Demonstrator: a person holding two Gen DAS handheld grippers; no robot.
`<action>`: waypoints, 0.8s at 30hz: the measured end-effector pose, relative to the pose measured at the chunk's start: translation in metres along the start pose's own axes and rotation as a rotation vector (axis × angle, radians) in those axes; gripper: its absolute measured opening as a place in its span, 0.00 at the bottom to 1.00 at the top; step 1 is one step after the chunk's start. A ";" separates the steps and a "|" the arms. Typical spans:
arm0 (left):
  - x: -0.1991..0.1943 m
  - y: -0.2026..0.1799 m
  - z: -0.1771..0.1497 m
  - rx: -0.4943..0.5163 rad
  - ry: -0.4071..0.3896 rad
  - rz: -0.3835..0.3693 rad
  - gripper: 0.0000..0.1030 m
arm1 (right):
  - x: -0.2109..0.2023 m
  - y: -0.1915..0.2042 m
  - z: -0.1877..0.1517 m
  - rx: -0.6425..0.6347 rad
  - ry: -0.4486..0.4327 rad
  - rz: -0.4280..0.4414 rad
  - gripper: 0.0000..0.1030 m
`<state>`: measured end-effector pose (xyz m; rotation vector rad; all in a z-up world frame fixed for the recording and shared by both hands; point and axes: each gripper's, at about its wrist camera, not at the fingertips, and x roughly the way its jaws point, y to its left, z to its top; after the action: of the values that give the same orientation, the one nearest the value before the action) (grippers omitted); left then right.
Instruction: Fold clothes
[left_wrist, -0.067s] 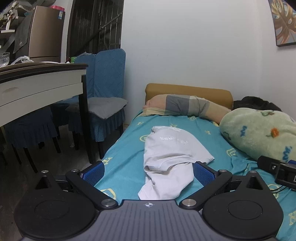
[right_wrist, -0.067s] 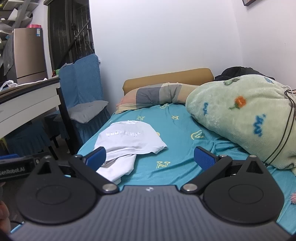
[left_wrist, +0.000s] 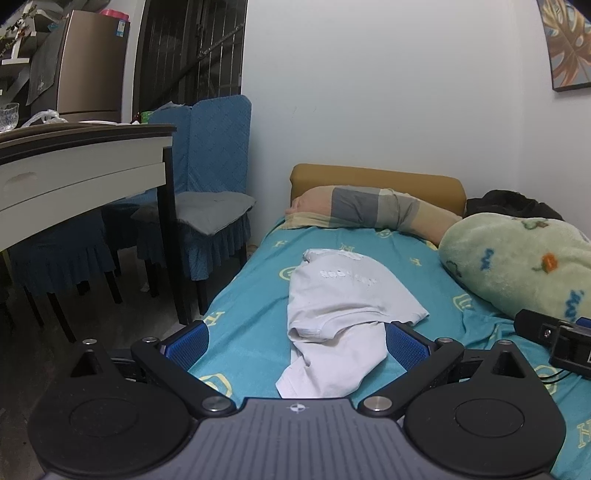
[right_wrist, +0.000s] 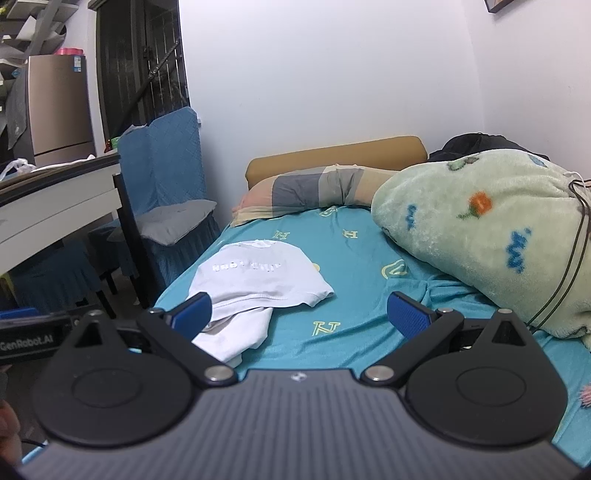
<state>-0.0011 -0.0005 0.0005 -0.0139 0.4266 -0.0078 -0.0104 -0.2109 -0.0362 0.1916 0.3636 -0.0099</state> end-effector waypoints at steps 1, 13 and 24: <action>0.000 0.000 0.000 0.002 -0.001 0.001 1.00 | 0.000 0.001 -0.001 -0.004 -0.004 -0.001 1.00; -0.006 -0.002 0.000 0.031 -0.010 0.007 1.00 | -0.002 0.000 -0.005 -0.006 -0.017 0.003 1.00; -0.003 -0.003 -0.001 0.035 -0.004 0.011 1.00 | -0.003 0.004 -0.002 -0.020 -0.005 -0.003 1.00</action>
<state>-0.0042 -0.0033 0.0011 0.0232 0.4225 -0.0042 -0.0134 -0.2067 -0.0360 0.1715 0.3587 -0.0101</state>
